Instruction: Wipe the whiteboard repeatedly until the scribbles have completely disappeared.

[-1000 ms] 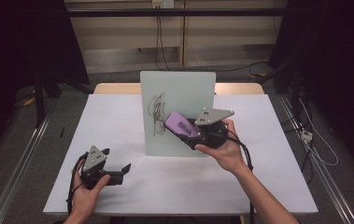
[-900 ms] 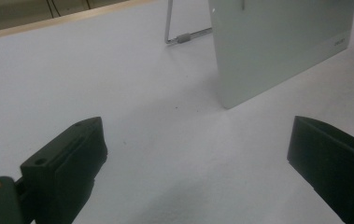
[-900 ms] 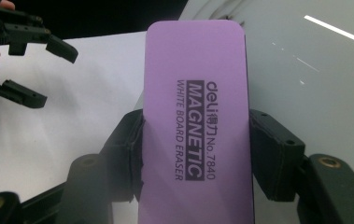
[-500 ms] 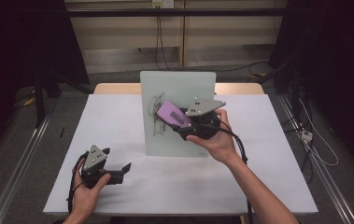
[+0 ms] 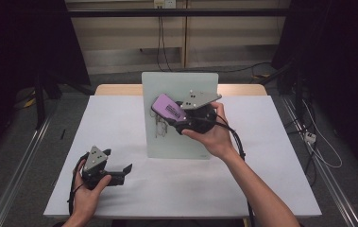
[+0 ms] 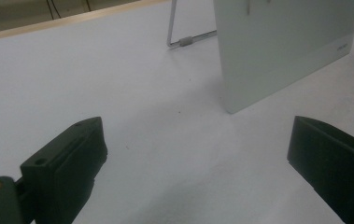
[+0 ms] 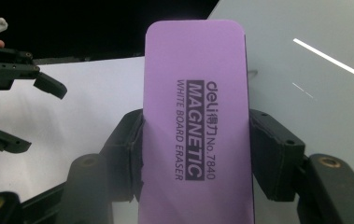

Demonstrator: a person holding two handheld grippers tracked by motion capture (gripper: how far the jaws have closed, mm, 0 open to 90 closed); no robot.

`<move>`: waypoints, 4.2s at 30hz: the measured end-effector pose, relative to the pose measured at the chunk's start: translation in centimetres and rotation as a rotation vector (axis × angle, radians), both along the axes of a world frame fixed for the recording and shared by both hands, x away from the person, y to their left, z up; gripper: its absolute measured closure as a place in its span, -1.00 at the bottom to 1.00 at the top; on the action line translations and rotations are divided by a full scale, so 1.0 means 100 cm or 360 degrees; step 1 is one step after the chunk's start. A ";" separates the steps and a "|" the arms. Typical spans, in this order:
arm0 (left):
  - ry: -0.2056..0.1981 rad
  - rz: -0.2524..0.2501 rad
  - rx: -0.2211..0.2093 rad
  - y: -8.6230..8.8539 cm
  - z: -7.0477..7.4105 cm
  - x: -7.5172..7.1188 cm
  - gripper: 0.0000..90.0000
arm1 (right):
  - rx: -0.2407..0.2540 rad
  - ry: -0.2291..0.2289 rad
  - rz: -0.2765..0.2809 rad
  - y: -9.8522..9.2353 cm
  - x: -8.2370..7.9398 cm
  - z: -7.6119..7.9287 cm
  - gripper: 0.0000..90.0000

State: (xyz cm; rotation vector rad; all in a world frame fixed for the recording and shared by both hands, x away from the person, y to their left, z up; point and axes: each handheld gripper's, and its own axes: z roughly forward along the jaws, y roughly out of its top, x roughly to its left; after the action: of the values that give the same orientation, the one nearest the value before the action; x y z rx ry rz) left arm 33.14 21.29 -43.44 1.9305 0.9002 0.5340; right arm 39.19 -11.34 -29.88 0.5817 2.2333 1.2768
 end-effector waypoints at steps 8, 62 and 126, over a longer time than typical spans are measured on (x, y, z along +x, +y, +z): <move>0.0001 0.0003 -0.0009 0.000 0.000 0.000 -0.90 | -0.0018 -0.0012 -0.0007 0.007 0.010 0.003 -0.07; -0.0011 -0.0013 0.0005 -0.001 0.001 -0.001 -0.90 | -0.0233 0.0028 -0.0033 0.039 0.003 -0.051 -0.07; -0.0014 -0.0020 0.0011 0.000 0.001 0.000 -0.90 | -0.0067 -0.0094 -0.0198 0.013 0.018 0.002 -0.07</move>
State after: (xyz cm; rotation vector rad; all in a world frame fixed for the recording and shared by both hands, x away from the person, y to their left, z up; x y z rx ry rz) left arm 33.10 21.27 -43.32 1.9373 0.8813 0.5384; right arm 40.94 -10.02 -29.68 0.6480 2.1353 1.1668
